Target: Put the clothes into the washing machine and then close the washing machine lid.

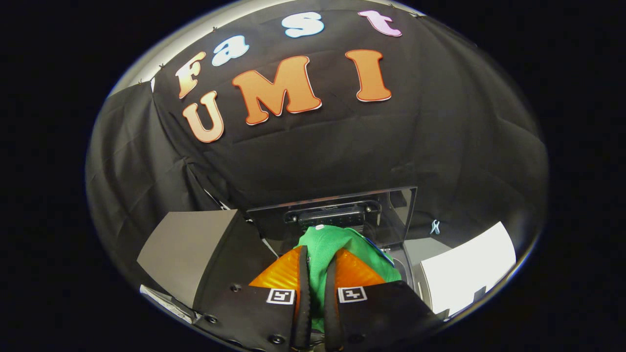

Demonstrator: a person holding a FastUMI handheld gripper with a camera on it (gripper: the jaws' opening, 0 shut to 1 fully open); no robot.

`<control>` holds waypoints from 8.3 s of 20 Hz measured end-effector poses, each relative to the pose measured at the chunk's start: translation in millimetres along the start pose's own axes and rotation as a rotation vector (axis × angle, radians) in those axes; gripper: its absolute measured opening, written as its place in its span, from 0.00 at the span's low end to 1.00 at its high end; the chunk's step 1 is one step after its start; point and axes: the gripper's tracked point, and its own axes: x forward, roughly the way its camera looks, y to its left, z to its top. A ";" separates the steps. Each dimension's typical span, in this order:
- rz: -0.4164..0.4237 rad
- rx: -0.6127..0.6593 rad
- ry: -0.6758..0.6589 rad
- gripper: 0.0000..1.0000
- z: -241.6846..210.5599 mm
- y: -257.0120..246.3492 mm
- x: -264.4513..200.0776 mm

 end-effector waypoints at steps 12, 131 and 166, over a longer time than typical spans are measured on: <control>-0.003 0.006 0.122 0.19 -58.6 -35.8 41.6; -0.020 -0.148 0.020 1.00 46.2 -35.8 167.1; 0.000 -0.143 0.007 0.99 -54.9 -30.9 56.2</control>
